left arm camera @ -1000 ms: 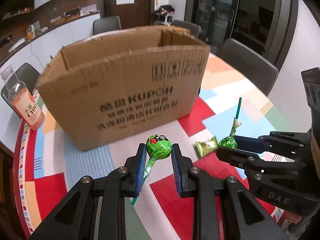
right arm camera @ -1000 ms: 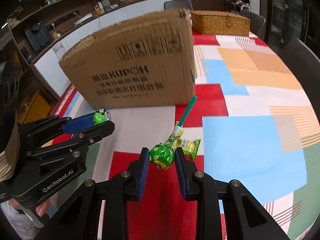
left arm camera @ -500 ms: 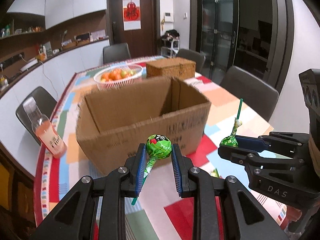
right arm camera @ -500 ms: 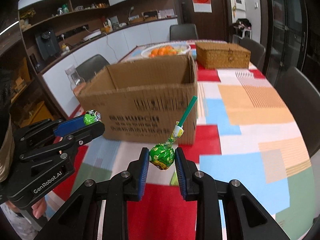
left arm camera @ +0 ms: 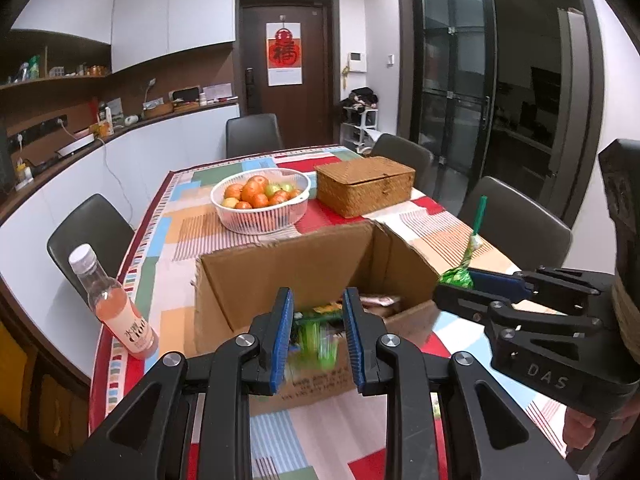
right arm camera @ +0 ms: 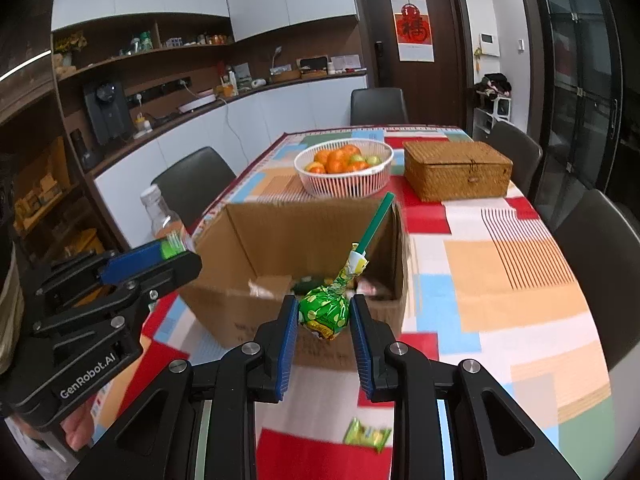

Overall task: Organize snacks
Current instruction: 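Carry both lollipops over the box and open both tools to drop them, then move both tools away from the box toward the remaining candies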

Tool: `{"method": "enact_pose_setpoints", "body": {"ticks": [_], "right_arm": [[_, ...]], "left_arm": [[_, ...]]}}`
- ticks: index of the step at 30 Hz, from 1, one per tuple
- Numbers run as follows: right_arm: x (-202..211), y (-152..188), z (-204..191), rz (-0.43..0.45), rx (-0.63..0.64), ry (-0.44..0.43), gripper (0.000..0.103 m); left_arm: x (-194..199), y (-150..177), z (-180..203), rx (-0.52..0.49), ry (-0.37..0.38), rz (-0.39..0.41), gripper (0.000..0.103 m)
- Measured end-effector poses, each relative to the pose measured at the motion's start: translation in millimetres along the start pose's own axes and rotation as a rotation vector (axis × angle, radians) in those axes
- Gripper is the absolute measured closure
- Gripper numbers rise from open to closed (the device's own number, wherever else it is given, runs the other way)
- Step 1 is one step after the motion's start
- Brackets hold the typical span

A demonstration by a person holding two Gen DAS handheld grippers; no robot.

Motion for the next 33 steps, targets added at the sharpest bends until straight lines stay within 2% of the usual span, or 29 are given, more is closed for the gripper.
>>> {"method": "enact_pose_setpoints", "body": {"ticks": [11,15,20,21,22,24,30,33], "right_arm": [[-23,-42,-11,0.019,0.054,0.019,0.076],[-41,-51,-14,-0.009,0.078,0.025,0.076],[-60,-57,-12,-0.029,0.085,0.037,0.075],[-62,-58,-11,-0.034,0.077,0.035,0.072],[-64,-57,-9,-0.043,0.067,0.033,0.059],[-62,-56,-7,-0.030,0.062,0.047,0.051],[-45,-46,-7,0.001,0.106,0.075,0.051],[-32,-40,-5,0.015,0.106,0.087,0.045]], "left_arm": [[-28,-23,-29,0.037,-0.018,-0.038,0.077],[-39,-24,-38,0.049,-0.032,-0.068,0.076],[-48,-22,-45,0.051,-0.064,-0.085,0.047],[-47,-22,-47,0.062,-0.064,-0.083,0.045],[-47,-21,-48,0.073,-0.064,-0.084,0.043],[-44,-18,-48,0.085,-0.062,-0.082,0.038],[-25,-12,-35,0.055,-0.076,-0.043,0.022],[-13,-9,-26,0.039,-0.086,-0.013,0.013]]}}
Point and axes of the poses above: each gripper's, at about its wrist camera, not at the fingertips, and x roughly against the way its jaws point, z to its right, y to its underside, the point moved 4 cm from there along -x, roughly the way its jaws point, and after that the axes turned 9 degrees about y, right-handed, at the moved point
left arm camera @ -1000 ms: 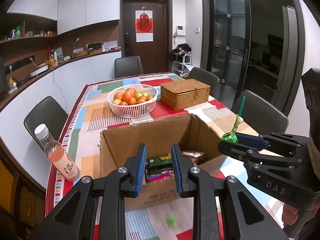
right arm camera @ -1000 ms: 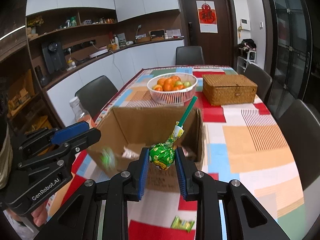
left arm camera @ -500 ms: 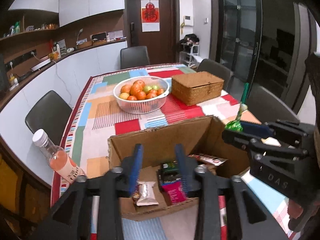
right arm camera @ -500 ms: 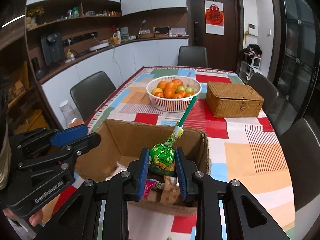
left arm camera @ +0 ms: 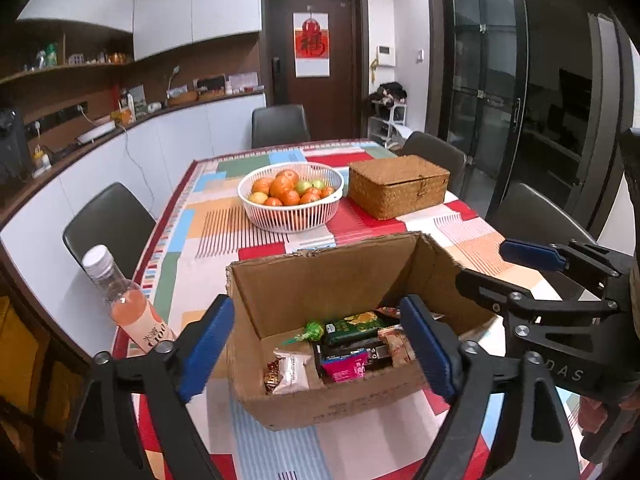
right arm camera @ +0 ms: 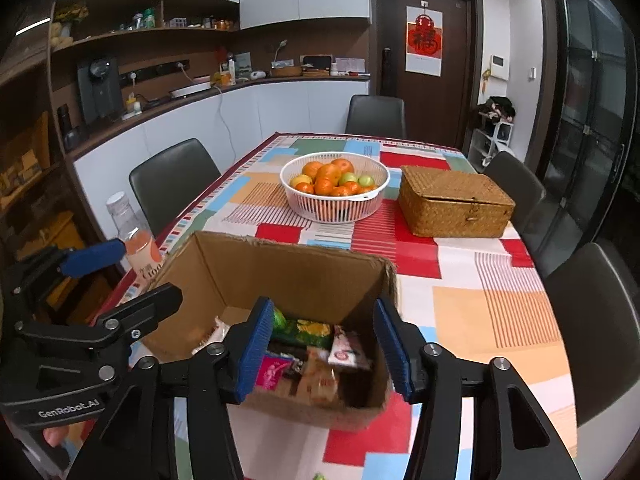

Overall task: Organize snacks
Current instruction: 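Move both tools away from the box toward the remaining candies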

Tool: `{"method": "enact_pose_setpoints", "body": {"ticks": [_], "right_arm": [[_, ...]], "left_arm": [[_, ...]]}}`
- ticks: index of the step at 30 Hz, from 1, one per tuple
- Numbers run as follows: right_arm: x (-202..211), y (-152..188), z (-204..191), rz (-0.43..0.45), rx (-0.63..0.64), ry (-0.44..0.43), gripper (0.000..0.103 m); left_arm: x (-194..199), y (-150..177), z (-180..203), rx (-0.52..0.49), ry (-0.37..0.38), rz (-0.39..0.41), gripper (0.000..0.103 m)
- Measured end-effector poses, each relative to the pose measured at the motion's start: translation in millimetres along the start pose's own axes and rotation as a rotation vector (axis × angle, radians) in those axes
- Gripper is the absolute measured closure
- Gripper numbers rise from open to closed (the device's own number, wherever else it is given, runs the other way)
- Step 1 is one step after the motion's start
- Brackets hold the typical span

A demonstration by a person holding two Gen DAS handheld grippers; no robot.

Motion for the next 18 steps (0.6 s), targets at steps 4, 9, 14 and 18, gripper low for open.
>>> {"method": "enact_pose_setpoints", "body": {"ticks": [4,9,14,18], "right_arm": [[24,11,6,0.032,-0.002,0.037,0.040],[56,29,18,0.071,-0.035,0.069,0.031],[84,53,28,0.083,-0.057,0.091,0.029],[103,74,36,0.075,-0.071,0.107,0.029]], "left_arm": [[22,8,12,-0.029,-0.020,0.055,0.004],[43,25,35,-0.091,0.014,0.053,0.002],[58,48,61,-0.142,0.063,0.031,0.001],[64,66,76,-0.149,0.106,0.008,0.001]]}}
Point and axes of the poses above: each gripper's, at about its wrist camera, not at the fingertips, and x roughly against the way its jaws point, z to its right, y to its underside, the point moved 4 cm from there along -x, roughly the way its jaws point, and after that the axes turned 9 degrees about y, right-handed, at the moved point
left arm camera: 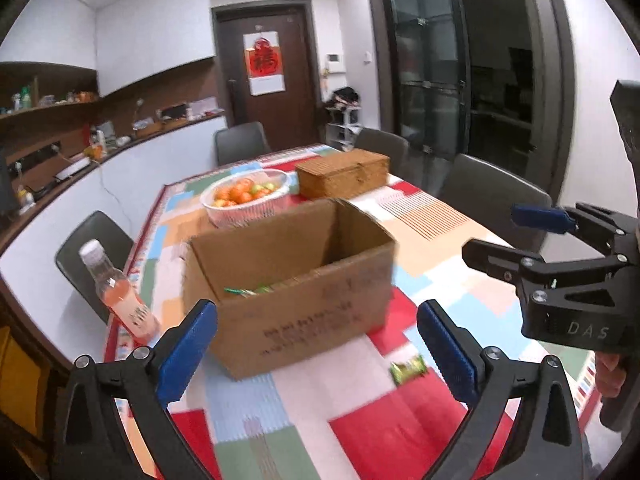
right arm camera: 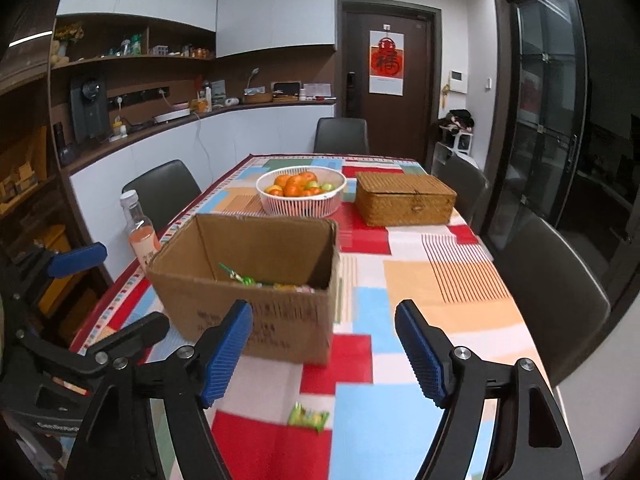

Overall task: Organize snacks
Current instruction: 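Move both tools away from the box toward the remaining candies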

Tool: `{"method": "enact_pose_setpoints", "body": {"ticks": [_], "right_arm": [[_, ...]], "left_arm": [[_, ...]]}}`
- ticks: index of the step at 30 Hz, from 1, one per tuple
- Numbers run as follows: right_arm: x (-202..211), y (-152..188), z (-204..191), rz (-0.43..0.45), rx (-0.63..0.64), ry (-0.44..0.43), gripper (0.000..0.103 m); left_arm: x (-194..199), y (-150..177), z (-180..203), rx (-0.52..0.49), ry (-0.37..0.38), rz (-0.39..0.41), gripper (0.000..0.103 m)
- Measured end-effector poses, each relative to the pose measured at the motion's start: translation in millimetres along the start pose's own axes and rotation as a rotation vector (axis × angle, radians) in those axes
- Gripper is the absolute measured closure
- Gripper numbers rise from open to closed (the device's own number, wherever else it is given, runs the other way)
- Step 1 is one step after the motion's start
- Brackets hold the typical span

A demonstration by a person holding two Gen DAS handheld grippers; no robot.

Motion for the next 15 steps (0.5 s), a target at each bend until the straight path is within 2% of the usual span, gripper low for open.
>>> {"method": "enact_pose_setpoints", "body": {"ticks": [4,9,15], "right_arm": [[14,15,8,0.004,0.008,0.038,0.028],[28,37,15,-0.026,0.011,0.062,0.028],[35,71,24,-0.098,-0.003,0.080,0.028]], "left_arm": [[3,11,18,-0.033,0.026,-0.015,0.002],[6,29,43,-0.081,0.097,-0.046,0.002],[10,50,67,-0.163,0.127,-0.073,0.005]]}}
Point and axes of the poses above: each gripper's, at about its wrist camera, not at the fingertips, and x roughly against the way its jaws point, z to its right, y to its underside, the point moved 4 cm from there along -x, roughly the way its jaws point, and after that the axes turned 9 degrees about y, right-handed, at the moved point
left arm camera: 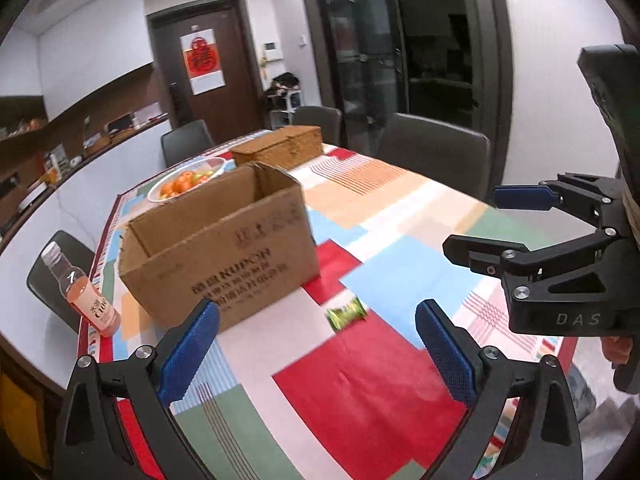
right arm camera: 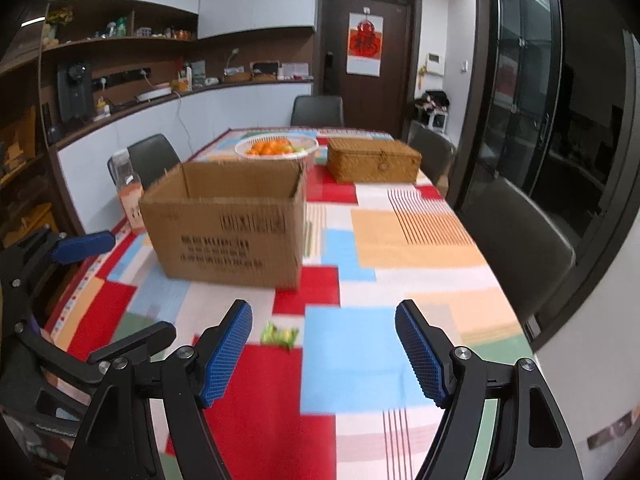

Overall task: Organize snacks
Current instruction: 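Move both tools away from the box toward the remaining candies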

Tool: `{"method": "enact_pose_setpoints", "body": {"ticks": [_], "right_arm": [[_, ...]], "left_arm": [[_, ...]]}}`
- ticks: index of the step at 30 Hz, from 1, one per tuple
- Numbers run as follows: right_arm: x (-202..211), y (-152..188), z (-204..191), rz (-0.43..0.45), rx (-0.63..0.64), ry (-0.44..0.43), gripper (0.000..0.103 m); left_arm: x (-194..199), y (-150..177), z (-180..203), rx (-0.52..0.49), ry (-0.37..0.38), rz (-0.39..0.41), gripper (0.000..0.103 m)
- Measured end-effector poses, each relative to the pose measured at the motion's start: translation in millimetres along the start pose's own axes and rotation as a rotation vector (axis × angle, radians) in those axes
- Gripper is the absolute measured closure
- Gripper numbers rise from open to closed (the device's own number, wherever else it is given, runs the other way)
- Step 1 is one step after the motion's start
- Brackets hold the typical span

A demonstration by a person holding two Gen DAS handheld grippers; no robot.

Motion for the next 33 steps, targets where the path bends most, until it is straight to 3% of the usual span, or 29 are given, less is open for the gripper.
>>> {"method": "enact_pose_setpoints", "body": {"ticks": [4,19,25,29,33], "right_arm": [[2,23,5,-0.046,-0.006,0.009,0.028],[18,86,15,-0.139,-0.029,0.025,0.028],[22,112,17,-0.187,-0.017,0.025,0.028],[22,128,18,-0.219,-0.008,0.024,0.028],[20,136,23,-0.243,-0.017,0.034,0.028]], "left_arm": [[0,11,15,-0.038,0.035,-0.019,0.008],[-4,61,82,-0.196,0.220,-0.158,0.037],[-9,81,115,-0.279,0.367,-0.223,0.039],[-18,96,138,-0.365,0.417,-0.290,0.044],[-27,105,148,-0.377,0.455,-0.344,0.048]]}}
Point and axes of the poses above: each gripper's, at about its wrist camera, not at the fingertips, and x roughly against the way its jaws point, z to its right, y to its underside, the point moved 4 cm from there along -x, roughly the way its jaws point, and after that the axes turned 9 degrees about y, right-handed, at the moved point
